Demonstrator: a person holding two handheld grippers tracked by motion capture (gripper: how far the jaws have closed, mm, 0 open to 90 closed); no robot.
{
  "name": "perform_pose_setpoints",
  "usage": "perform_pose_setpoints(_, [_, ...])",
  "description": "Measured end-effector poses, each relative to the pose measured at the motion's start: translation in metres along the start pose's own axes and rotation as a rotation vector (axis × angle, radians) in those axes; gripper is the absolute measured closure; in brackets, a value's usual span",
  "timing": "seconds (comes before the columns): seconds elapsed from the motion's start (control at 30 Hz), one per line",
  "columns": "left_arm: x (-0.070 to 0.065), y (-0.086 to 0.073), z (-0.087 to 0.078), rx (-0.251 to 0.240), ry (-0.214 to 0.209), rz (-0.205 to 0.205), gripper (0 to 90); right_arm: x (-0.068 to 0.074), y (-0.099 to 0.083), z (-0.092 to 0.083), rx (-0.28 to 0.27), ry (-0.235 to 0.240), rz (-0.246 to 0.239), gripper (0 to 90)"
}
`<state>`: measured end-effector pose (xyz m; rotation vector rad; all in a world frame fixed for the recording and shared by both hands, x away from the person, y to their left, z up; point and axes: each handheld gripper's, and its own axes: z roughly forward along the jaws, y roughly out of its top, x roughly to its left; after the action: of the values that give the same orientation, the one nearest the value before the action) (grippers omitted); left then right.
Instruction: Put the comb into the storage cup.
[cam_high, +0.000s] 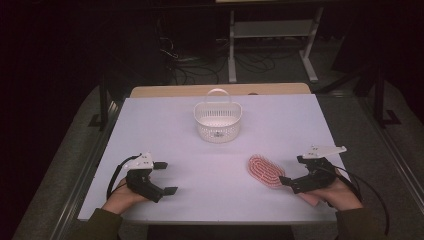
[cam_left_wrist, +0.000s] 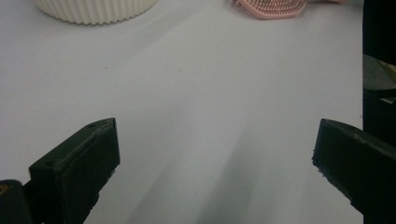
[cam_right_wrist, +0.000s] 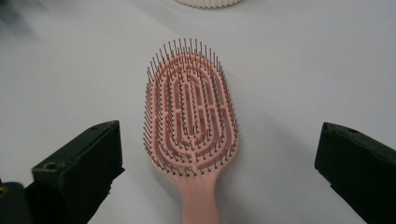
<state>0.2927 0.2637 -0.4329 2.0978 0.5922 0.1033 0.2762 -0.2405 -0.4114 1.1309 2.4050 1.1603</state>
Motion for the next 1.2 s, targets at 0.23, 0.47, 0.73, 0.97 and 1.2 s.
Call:
perform_pose_setpoints(0.23, [0.0, 0.0, 0.0, 0.002, 0.0, 0.0, 0.4, 0.0, -0.002, 0.003, 0.032, 0.0, -0.017, 0.7])
perform_pose_setpoints(0.47, [0.0, 0.0, 0.001, 0.003, -0.002, -0.001, 0.4, 0.0, -0.003, 0.004, 0.062, 0.0, -0.02, 0.8])
perform_pose_setpoints(0.73, [-0.001, 0.0, 0.001, 0.005, -0.003, 0.002, 0.4, -0.001, -0.007, 0.009, 0.141, -0.009, -0.043, 1.0])
perform_pose_setpoints(0.97, [-0.001, 0.0, 0.001, 0.003, -0.004, 0.0, 0.4, -0.001, -0.007, 0.009, 0.163, -0.002, -0.045, 1.3])
perform_pose_setpoints(1.2, [-0.001, 0.0, 0.001, 0.002, -0.003, -0.001, 0.4, -0.002, -0.009, 0.011, 0.188, -0.01, -0.055, 1.3])
